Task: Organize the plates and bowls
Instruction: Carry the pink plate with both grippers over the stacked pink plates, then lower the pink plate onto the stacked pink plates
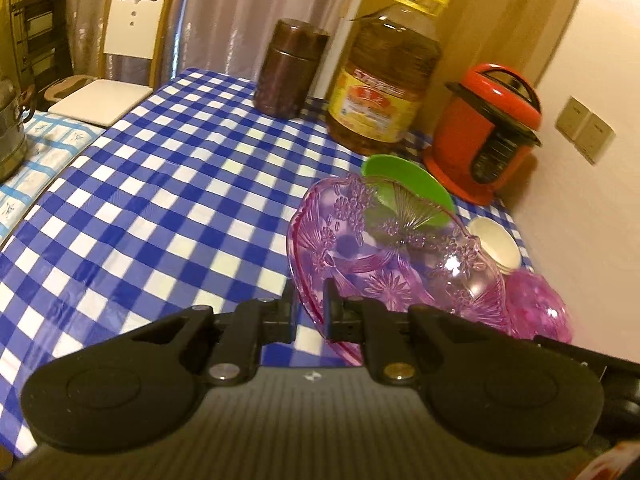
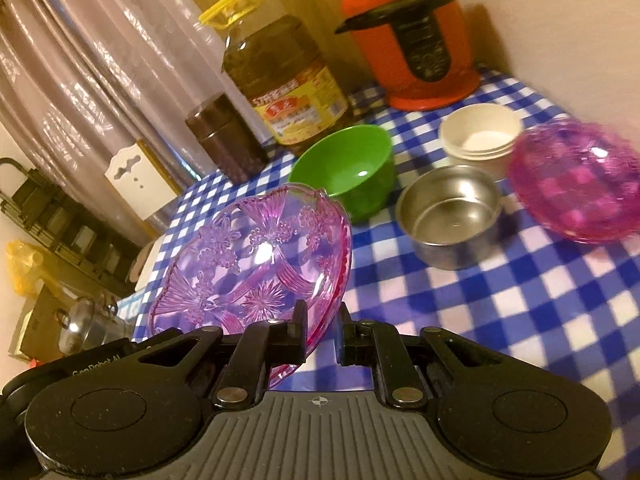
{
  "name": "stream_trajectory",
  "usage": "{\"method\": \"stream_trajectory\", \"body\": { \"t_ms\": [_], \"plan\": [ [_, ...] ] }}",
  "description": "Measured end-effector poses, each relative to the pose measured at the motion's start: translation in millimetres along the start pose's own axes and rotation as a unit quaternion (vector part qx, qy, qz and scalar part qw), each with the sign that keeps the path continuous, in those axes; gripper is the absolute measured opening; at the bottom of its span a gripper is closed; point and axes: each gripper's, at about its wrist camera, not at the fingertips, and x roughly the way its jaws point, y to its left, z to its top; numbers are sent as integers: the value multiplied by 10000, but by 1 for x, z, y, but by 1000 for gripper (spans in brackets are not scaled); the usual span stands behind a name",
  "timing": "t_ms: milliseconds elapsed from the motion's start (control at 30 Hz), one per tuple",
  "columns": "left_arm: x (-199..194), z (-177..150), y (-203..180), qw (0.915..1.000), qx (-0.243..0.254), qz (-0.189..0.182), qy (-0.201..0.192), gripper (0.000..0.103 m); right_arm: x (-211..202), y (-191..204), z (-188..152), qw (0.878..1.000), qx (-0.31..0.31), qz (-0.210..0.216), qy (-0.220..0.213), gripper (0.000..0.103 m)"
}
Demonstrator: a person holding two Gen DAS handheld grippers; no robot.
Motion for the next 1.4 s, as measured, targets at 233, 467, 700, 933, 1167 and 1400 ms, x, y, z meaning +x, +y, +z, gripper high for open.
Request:
{"method": "stream_trajectory", "body": {
  "t_ms": [233,467,700,933,1167,1400],
  "plan": [
    [-15,-17,-28,9997,189,-172,30,11,-35,-23,-3,9998,105,-95,-118,13],
    [-22,-30,-59,9983,459,-349,86,11,-65,-48,-7,9991,259,-226,-254,13],
    [-20,-41,-92,9955,708,-596,218,11,-88,-75,-6,9974,444,-401,-409,13],
    [-12,-48,-125,9913,947,-840,355,11,-109,-103,-3,9946,618,-604,-567,13],
    [0,-56,-151,9873,1098,-1027,502,12,-120,-128,2,9914,811,-787,-663,13],
    [13,-59,-176,9838,1239,-1147,604,12,-125,-150,6,9882,971,-915,-752,13]
  ]
}}
